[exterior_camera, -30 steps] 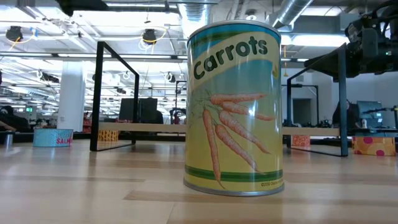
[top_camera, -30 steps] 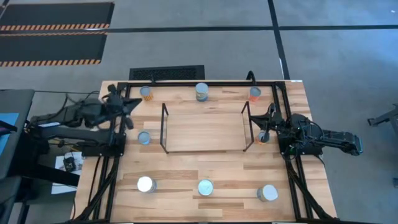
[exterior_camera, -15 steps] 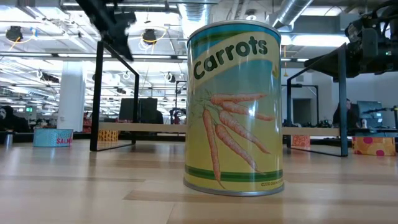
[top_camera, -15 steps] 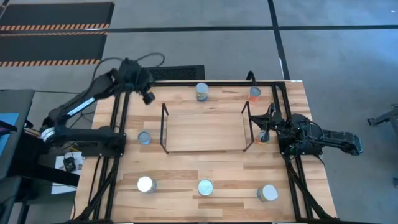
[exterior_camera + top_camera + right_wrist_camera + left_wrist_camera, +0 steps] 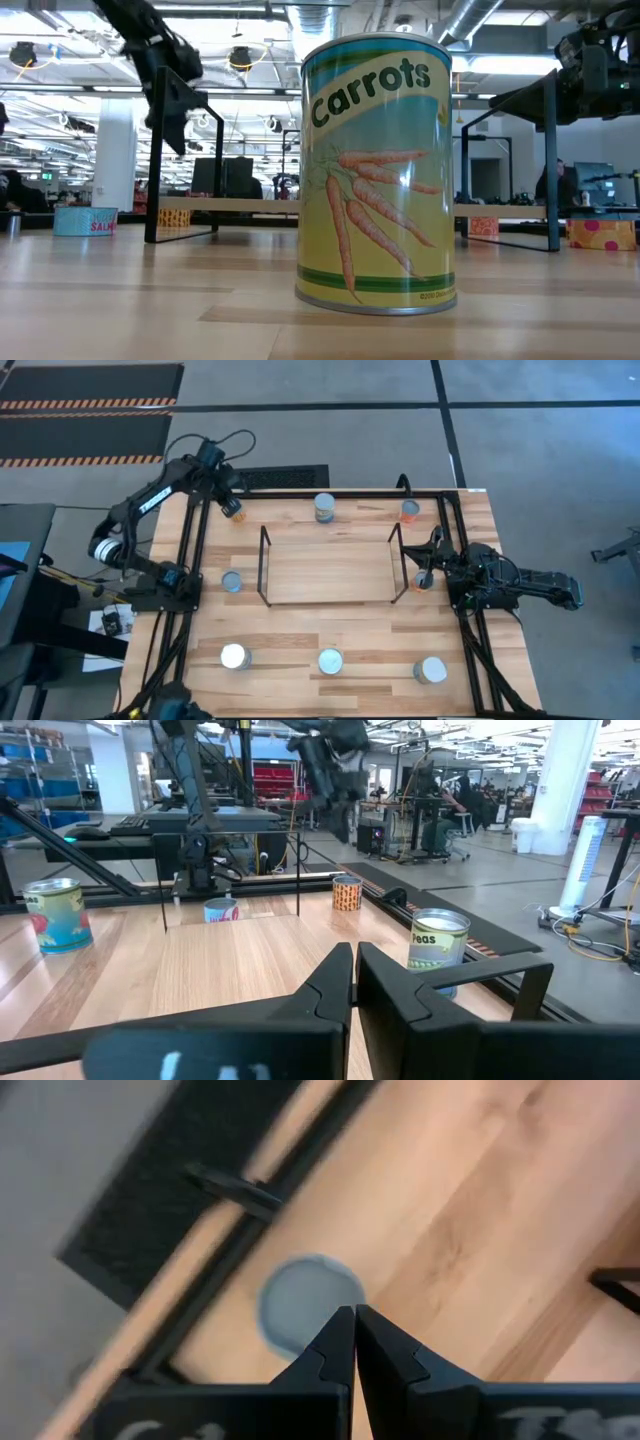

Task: Pick and place cans onto a shelf
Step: Put the black beans can on the shelf

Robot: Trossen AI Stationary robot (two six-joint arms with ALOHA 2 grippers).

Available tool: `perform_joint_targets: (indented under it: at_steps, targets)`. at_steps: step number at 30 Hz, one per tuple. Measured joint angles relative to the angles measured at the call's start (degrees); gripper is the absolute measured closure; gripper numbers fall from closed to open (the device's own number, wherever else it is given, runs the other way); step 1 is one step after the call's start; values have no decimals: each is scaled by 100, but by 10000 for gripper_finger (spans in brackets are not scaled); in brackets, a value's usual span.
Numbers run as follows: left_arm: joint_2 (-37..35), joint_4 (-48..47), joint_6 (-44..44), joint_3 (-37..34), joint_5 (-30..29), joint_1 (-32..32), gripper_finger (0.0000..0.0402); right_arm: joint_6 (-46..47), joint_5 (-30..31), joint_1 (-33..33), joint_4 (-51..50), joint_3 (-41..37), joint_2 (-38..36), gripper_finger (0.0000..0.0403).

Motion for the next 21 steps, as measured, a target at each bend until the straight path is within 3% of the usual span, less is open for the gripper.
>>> perform_joint_targets:
  at_steps: [7,17,21]
  targets:
    - [811,-30,4,-9,-230,-176,392,0,-1,0,0,1,0,360]
    - [1080,36,9,-9,-944,-570,304,0,-1,0,-1,1,-1,360]
    - [1080,74,11,-22,-978,-601,279,0,-1,0,-1,-1,0,360]
